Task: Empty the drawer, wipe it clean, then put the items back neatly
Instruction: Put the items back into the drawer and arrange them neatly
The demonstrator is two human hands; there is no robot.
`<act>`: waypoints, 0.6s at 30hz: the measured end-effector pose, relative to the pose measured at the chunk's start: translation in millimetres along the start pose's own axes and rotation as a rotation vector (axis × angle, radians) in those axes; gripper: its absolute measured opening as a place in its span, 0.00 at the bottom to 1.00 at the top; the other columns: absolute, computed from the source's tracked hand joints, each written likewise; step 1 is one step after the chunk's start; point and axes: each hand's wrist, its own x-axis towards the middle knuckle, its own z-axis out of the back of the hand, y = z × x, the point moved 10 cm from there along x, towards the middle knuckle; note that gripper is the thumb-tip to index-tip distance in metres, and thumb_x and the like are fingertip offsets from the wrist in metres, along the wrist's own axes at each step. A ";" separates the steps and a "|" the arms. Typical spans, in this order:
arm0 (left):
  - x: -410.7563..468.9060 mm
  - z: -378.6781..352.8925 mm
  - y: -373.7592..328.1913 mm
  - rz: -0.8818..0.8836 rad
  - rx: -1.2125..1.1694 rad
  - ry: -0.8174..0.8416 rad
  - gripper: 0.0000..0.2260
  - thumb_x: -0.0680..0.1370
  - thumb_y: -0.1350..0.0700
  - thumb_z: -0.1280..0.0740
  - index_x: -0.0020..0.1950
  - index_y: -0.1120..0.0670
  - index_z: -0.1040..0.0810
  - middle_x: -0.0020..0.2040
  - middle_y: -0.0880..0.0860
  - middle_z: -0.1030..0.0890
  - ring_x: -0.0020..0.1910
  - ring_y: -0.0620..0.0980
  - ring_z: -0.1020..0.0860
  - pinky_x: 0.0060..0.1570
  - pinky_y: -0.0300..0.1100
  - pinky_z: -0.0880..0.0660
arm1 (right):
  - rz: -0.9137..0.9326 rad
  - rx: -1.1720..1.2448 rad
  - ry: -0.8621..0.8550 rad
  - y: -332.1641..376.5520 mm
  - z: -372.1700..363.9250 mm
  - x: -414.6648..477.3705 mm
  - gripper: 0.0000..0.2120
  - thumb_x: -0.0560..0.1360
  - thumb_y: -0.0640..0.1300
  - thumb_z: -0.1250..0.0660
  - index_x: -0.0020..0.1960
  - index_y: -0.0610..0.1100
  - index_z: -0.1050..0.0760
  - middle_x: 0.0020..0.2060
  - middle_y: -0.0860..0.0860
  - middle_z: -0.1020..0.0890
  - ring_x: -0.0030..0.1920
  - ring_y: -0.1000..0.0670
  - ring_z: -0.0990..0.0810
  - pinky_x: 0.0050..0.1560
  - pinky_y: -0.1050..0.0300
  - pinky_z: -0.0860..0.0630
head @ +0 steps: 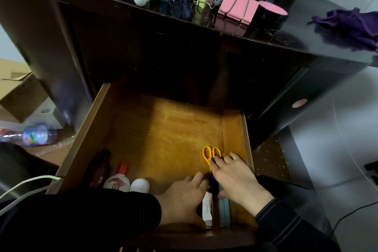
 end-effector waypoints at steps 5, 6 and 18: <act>0.0 2.1 -1.2 0.003 0.008 0.005 0.43 0.66 0.35 0.25 0.71 0.58 0.35 0.62 0.53 0.34 0.54 0.55 0.27 0.45 0.50 0.23 | -0.007 -0.006 0.007 0.3 2.0 -1.4 0.44 0.73 0.58 0.27 0.78 0.39 0.42 0.74 0.40 0.32 0.72 0.39 0.32 0.77 0.39 0.44; 0.0 2.1 -1.2 0.003 0.008 0.006 0.43 0.66 0.35 0.25 0.71 0.58 0.35 0.62 0.53 0.33 0.54 0.55 0.27 0.45 0.50 0.23 | -0.008 -0.009 0.007 0.3 2.3 -1.6 0.44 0.73 0.58 0.27 0.78 0.39 0.41 0.74 0.40 0.32 0.72 0.39 0.32 0.77 0.39 0.44; 1.6 0.2 0.0 -0.015 0.011 -0.020 0.44 0.66 0.34 0.25 0.71 0.58 0.35 0.60 0.52 0.33 0.52 0.54 0.27 0.42 0.49 0.22 | -0.018 -0.070 -0.062 0.1 2.0 -1.2 0.33 0.78 0.44 0.31 0.78 0.39 0.41 0.74 0.38 0.32 0.70 0.37 0.30 0.76 0.39 0.42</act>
